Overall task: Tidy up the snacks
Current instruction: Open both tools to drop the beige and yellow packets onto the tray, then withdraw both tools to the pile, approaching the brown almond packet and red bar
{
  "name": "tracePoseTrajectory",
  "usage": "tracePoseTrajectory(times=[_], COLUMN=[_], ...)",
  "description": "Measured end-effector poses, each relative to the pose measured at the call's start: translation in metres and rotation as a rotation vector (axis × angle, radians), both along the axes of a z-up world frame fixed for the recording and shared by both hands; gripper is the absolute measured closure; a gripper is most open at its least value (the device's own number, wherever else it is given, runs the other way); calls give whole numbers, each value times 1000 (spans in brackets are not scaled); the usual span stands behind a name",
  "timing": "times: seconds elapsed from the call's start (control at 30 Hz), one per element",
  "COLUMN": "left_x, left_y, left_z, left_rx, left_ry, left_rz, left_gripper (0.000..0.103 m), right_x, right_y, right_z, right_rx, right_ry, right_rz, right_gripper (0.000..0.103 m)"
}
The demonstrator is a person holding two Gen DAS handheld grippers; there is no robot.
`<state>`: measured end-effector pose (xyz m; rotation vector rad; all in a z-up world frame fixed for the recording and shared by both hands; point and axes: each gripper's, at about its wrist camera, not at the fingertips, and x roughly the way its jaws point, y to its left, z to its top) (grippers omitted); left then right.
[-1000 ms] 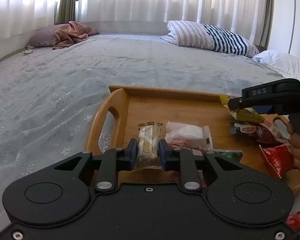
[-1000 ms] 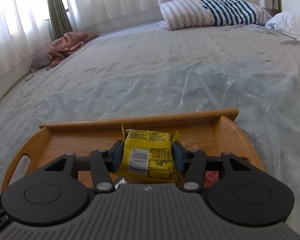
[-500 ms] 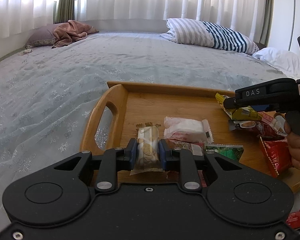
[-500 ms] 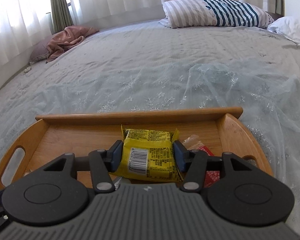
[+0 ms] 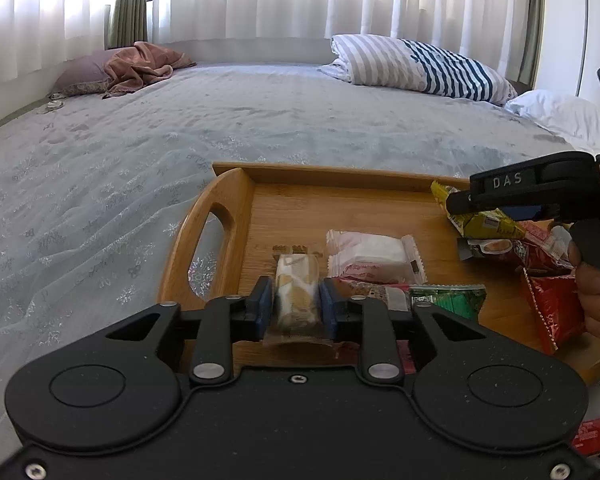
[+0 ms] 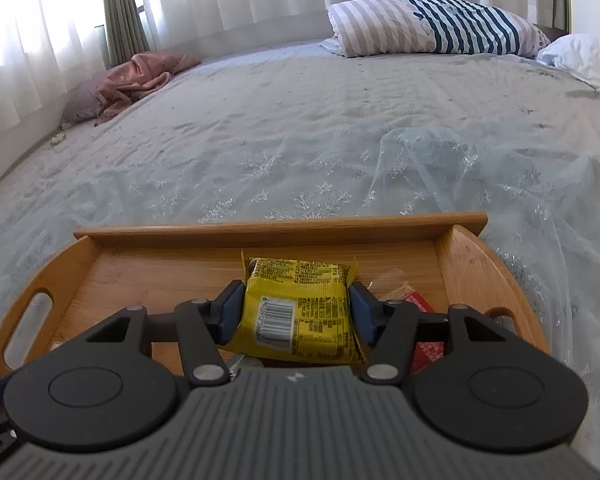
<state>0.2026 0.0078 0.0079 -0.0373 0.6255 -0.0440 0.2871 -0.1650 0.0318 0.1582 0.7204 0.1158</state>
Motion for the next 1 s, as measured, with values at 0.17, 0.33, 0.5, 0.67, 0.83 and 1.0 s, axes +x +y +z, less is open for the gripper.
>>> tracePoseTrajectory(times=[0.17, 0.33, 0.5, 0.67, 0.83, 1.0], left_x=[-8, -27, -48, -74, -98, -118], left_y=[4, 9, 16, 22, 27, 34], left_z=[6, 18, 25, 24, 17, 12], left_rx=[-4, 5, -22, -33, -40, -51], left_ry=[-20, -71, -79, -81, -72, -96], left_rz=[-4, -18, -39, -56, -66, -39], left_gripper=[47, 20, 15, 10, 7, 6], right_x=[-10, -32, -67, -111, -156, -189], right_y=[-7, -10, -12, -10, -9, -8], right_z=[4, 12, 22, 27, 25, 20], right_rx=[51, 48, 53, 47, 41, 33], right_ry=[-8, -39, -94, -176, -255, -290], right_rz=[5, 24, 61, 77, 87, 73], right_gripper=[20, 15, 10, 4, 0, 0])
